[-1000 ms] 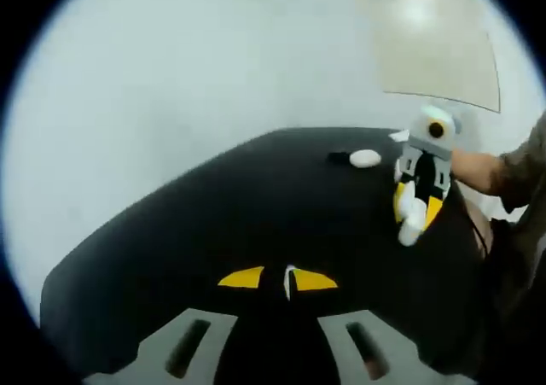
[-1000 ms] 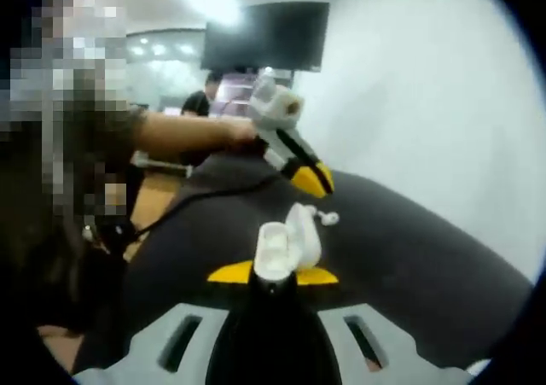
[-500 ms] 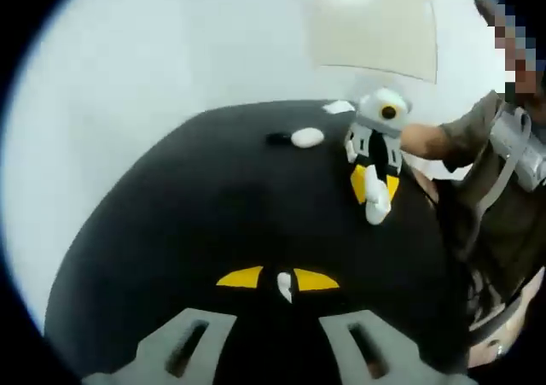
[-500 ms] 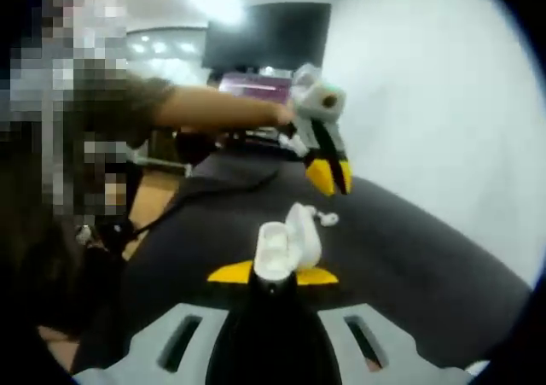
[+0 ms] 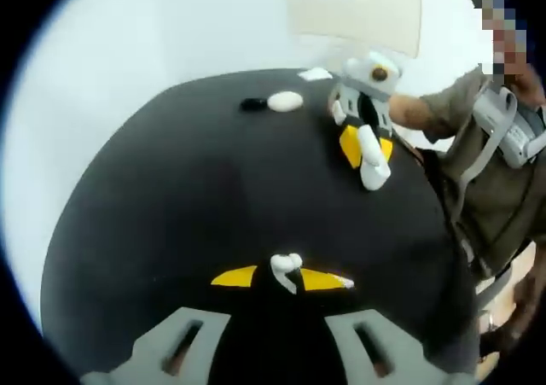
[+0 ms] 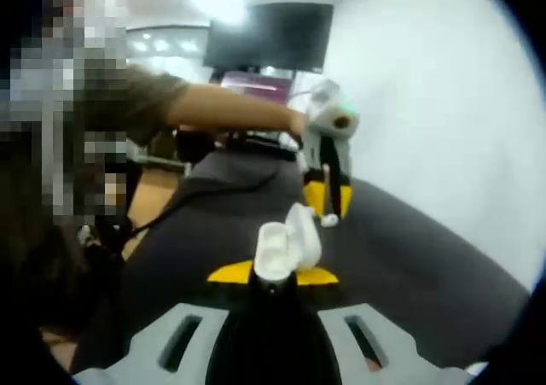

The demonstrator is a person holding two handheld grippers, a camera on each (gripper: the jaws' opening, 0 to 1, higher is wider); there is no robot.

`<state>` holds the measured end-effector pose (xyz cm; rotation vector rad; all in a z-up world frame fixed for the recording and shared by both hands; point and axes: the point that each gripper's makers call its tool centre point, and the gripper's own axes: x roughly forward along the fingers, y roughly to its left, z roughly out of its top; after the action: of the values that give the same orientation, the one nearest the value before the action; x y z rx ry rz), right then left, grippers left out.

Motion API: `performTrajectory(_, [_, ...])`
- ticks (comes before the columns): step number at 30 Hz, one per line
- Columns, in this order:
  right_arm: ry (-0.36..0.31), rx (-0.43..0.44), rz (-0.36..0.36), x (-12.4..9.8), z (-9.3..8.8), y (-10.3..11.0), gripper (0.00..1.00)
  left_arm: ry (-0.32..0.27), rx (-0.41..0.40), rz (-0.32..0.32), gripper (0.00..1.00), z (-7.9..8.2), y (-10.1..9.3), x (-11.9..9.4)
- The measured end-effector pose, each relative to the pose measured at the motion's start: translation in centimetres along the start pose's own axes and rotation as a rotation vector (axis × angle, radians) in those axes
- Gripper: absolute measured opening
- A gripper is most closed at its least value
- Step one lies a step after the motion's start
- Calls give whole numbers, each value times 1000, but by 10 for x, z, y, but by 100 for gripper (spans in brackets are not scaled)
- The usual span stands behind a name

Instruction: Pick up three earphones and place each one into its charging case using tactile feedback, ensure that each earphone is properly inserted and securely positioned inside the case.

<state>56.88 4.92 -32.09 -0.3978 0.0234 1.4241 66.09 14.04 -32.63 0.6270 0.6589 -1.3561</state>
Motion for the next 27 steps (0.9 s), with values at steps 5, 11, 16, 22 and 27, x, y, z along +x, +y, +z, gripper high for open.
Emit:
performTrajectory(5, [-1, -3, -1, 0, 0, 1, 18, -61, -29, 15, 14, 15, 5, 6])
performTrajectory(11, [-1, -8, -2, 1, 0, 1, 18, -69, -99, 29, 17, 10, 9, 6])
performTrajectory(16, [-2, -11, -2, 2, 0, 1, 18, -145, -257, 60, 15, 14, 19, -16])
performTrajectory(22, [-2, -13, -1, 3, 0, 0, 18, -188, -536, -46, 13, 9, 9, -13])
performTrajectory(27, [-3, -15, -2, 3, -1, -2, 18, -169, -577, -23, 15, 0, 9, 0])
